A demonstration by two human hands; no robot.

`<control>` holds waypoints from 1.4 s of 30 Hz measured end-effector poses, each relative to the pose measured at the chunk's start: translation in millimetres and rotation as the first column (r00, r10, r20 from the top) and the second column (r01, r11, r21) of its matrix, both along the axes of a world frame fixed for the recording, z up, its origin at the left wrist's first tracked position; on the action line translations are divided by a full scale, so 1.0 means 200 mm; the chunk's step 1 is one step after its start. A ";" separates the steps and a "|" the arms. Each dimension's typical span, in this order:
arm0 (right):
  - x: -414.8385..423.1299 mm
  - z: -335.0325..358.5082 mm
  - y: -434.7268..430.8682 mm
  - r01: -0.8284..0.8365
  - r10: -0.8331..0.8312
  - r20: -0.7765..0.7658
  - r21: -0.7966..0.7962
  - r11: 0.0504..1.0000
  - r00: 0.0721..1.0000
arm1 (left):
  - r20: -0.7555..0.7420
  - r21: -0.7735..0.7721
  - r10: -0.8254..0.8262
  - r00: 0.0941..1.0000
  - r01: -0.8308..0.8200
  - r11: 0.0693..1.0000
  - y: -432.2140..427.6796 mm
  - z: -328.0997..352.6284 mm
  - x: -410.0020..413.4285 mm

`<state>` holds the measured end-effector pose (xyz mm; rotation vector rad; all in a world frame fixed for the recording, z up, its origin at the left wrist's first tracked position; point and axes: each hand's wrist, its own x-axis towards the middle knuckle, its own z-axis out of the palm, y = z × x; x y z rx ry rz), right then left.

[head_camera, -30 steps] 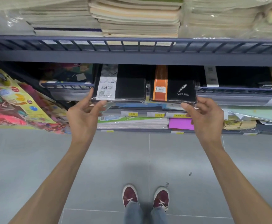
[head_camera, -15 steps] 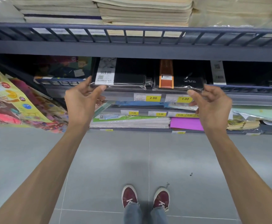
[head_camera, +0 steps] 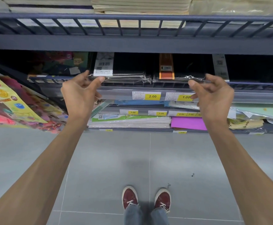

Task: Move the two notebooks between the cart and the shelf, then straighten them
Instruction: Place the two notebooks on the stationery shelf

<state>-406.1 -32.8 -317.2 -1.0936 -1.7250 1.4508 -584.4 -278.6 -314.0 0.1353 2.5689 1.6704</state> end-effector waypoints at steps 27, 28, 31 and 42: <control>0.00 -0.06 -0.01 0.132 -0.147 0.112 0.132 0.982 0.983 | -0.111 -0.069 0.105 0.988 -0.113 0.991 -0.01 -0.02 0.05; 0.00 -0.06 -0.01 0.131 -0.147 0.121 0.129 0.983 0.982 | -0.113 -0.080 0.107 0.988 -0.116 0.990 -0.01 -0.01 0.05; 0.00 -0.05 -0.01 0.132 -0.149 0.138 0.120 0.984 0.979 | -0.114 -0.102 0.100 0.988 -0.112 0.988 0.00 0.00 0.05; 0.13 0.02 -0.09 0.031 -0.084 0.263 0.199 0.980 0.961 | -0.001 -0.189 -0.021 1.000 0.020 0.982 -0.09 0.02 0.11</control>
